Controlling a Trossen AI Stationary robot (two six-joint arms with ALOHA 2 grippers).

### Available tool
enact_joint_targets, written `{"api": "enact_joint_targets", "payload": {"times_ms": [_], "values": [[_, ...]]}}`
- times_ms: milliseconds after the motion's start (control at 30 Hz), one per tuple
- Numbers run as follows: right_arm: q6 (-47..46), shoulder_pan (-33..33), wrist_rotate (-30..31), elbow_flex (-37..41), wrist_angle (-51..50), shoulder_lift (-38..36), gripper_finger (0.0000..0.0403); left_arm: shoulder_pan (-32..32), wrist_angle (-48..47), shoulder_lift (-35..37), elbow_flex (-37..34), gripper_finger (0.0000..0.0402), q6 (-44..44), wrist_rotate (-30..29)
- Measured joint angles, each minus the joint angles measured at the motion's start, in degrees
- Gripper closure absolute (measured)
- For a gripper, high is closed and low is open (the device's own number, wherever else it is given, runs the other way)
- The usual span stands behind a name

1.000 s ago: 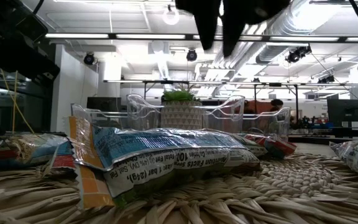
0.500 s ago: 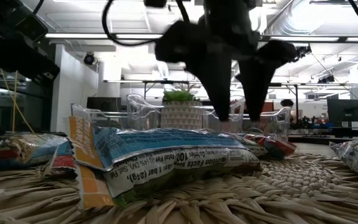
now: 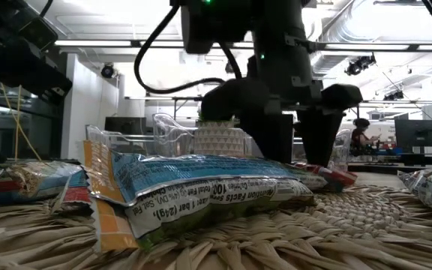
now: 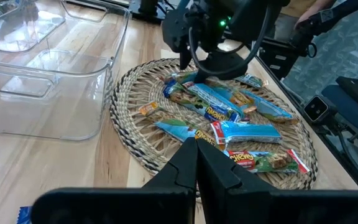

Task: Pick and place Granola Bars by type
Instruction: Put the red granola bar into the bottom transparent bin

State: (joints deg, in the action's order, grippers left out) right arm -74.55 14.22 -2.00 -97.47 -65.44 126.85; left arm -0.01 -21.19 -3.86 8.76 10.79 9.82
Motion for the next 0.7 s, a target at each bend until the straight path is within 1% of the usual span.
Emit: {"api": "enact_joint_targets", "payload": {"times_ms": [300, 700], "values": [[0.0, 0.0, -1.0, 3.5, 5.9, -0.5, 0.0199, 0.0, 0.0, 0.0, 0.0, 0.0401, 0.0, 0.0], [0.0, 0.0, -0.7, 3.6, 6.6, -0.3, 0.0239, 0.0, 0.0, 0.0, 0.0, 0.0401, 0.0, 0.0]]}}
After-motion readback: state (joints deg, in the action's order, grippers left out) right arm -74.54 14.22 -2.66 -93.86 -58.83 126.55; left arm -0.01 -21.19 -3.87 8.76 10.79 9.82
